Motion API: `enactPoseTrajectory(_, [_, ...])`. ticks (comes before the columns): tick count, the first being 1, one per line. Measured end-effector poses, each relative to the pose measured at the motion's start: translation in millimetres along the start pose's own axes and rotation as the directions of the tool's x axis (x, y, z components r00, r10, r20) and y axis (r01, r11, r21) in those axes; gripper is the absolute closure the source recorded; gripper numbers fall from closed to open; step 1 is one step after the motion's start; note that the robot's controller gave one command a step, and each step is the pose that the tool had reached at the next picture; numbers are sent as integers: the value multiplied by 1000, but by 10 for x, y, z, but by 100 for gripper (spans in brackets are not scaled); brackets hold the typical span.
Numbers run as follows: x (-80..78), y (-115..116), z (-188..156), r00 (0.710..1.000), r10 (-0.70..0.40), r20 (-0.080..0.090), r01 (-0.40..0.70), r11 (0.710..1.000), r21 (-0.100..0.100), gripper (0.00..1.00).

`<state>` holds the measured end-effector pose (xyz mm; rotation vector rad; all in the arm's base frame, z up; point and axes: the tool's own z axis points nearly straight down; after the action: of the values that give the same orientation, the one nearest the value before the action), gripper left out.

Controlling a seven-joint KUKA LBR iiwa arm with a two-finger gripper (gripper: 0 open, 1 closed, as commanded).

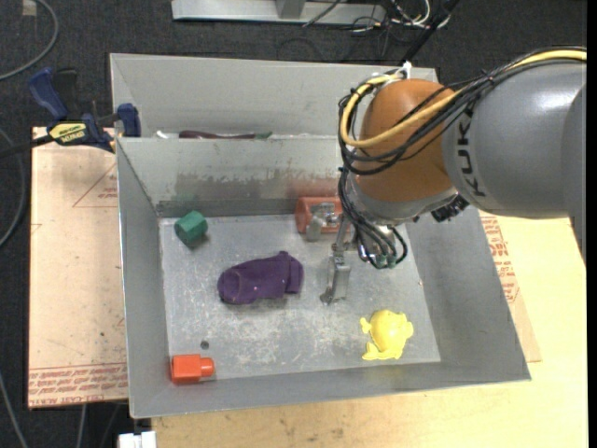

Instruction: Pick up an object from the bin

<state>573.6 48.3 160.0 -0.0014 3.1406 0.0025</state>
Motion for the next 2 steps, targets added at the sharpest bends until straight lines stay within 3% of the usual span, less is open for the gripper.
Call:
enactPoseTrajectory(1, [-97, 443, 737, 999, -38, 0, 38, 999, -1, 0])
enactPoseTrajectory(2, [-70, 552, 672, 998, -60, -12, 60, 998, 0, 0])
